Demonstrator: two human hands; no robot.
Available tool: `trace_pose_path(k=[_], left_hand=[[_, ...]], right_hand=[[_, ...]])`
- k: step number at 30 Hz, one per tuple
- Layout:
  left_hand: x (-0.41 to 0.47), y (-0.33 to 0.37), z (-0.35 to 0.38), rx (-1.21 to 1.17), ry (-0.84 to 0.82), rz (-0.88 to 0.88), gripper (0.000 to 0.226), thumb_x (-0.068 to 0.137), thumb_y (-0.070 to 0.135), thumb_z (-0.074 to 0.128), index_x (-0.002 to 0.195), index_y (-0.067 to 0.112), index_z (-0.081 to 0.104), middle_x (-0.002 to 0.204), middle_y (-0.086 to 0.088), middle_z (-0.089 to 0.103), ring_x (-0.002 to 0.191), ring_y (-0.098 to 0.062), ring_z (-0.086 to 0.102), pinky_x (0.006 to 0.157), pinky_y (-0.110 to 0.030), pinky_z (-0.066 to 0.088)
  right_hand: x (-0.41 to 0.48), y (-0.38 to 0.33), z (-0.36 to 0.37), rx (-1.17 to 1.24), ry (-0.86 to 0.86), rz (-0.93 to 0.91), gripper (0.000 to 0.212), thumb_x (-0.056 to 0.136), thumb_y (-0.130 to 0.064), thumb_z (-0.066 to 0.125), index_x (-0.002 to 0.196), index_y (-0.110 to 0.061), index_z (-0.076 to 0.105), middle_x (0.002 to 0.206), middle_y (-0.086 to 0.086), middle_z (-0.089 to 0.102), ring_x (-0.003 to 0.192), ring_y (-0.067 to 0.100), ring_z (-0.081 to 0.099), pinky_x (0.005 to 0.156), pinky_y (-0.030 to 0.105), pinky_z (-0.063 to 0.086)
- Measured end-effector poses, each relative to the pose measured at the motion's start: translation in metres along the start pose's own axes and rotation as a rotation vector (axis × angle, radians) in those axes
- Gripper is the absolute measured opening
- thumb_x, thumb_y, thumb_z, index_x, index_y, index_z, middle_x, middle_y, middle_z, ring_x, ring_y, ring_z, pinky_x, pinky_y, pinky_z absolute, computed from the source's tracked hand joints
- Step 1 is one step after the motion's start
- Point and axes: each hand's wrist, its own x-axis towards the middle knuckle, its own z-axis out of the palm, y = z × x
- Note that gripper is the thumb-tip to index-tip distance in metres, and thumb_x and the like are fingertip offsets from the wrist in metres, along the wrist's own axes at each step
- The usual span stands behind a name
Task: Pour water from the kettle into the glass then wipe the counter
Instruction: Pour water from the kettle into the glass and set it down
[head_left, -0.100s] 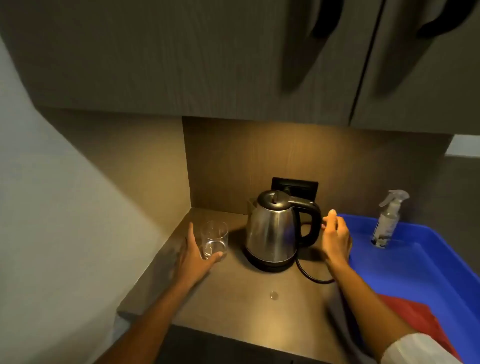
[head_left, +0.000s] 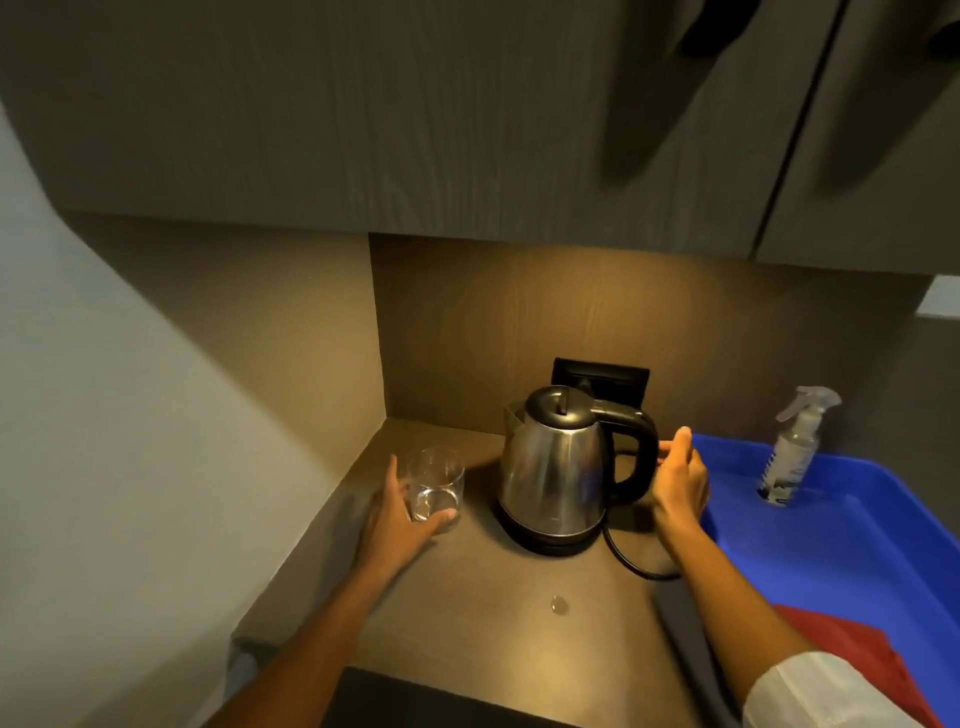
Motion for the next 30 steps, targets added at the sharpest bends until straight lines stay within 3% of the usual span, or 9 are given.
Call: trace_pose_path(k=[5,8,11,13,19,21,25,30], left_hand=[[0.014,0.002,0.018,-0.103,-0.012,-0.051,0.122,0.047,0.060,0.087,0.151,0.030,0.030,0.146,-0.006,0.052,0.131,-0.029,0.052,0.104,-0.048,0.049],[0.021,0.003,0.027,-0.119,-0.040,-0.033,0.113,0.054,0.050,0.089,0.150,0.029,0.033,0.145,-0.004,0.054,0.130,-0.026,0.053,0.105,-0.047,0.049],[0.028,0.002,0.028,-0.085,-0.056,-0.011,0.106,0.056,0.047,0.090,0.147,0.028,0.038,0.142,-0.003,0.057,0.127,-0.024,0.056,0.104,-0.047,0.050],[0.030,0.002,0.025,-0.066,-0.059,-0.004,0.103,0.052,0.052,0.089,0.142,0.029,0.044,0.138,-0.001,0.060,0.125,-0.023,0.058,0.103,-0.047,0.052],[0.026,0.001,0.023,-0.037,-0.037,0.036,0.097,0.051,0.058,0.088,0.136,0.029,0.051,0.129,0.001,0.066,0.119,-0.020,0.062,0.098,-0.046,0.055],[0.024,0.003,0.021,-0.017,-0.025,0.032,0.097,0.051,0.059,0.088,0.135,0.028,0.052,0.127,0.001,0.067,0.117,-0.019,0.064,0.097,-0.043,0.056],[0.022,0.007,0.018,0.037,-0.041,0.052,0.090,0.055,0.059,0.087,0.133,0.027,0.054,0.127,0.001,0.068,0.117,-0.018,0.063,0.094,-0.039,0.056],[0.021,0.009,0.016,0.042,-0.032,0.071,0.085,0.056,0.058,0.086,0.129,0.025,0.057,0.123,-0.001,0.069,0.114,-0.021,0.064,0.092,-0.041,0.056]], right_hand=[[0.014,0.022,0.023,0.190,0.062,0.135,0.038,0.089,-0.051,0.039,0.086,-0.021,0.063,0.093,0.010,0.058,0.091,0.027,0.053,0.071,0.037,0.041],[0.024,0.028,0.037,0.321,0.042,0.239,0.047,0.081,-0.053,0.046,0.098,-0.015,0.067,0.090,0.007,0.061,0.088,0.024,0.055,0.073,0.038,0.046],[0.030,0.028,0.047,0.447,0.069,0.307,0.031,0.065,-0.053,0.052,0.065,-0.023,0.057,0.058,-0.003,0.053,0.061,0.018,0.049,0.053,0.031,0.039],[0.035,0.021,0.052,0.443,0.072,0.296,0.026,0.063,-0.050,0.054,0.062,-0.025,0.052,0.055,-0.004,0.048,0.054,0.015,0.045,0.050,0.030,0.036],[0.042,-0.045,0.052,0.188,-0.021,-0.057,0.037,0.068,-0.037,0.051,0.035,-0.021,0.045,0.034,-0.012,0.033,0.044,0.012,0.031,0.049,0.034,0.028],[0.041,-0.073,0.052,0.079,-0.065,-0.197,0.040,0.070,-0.037,0.048,0.037,-0.014,0.050,0.032,-0.006,0.036,0.041,0.011,0.033,0.044,0.032,0.031],[0.027,-0.111,0.058,-0.167,-0.061,-0.389,0.050,0.073,-0.043,0.046,0.042,-0.006,0.032,0.043,0.008,0.031,0.045,0.022,0.033,0.049,0.034,0.034],[0.013,-0.124,0.069,-0.322,-0.067,-0.540,0.048,0.076,-0.041,0.049,0.040,-0.013,0.032,0.043,0.000,0.029,0.041,0.019,0.032,0.049,0.030,0.033]])
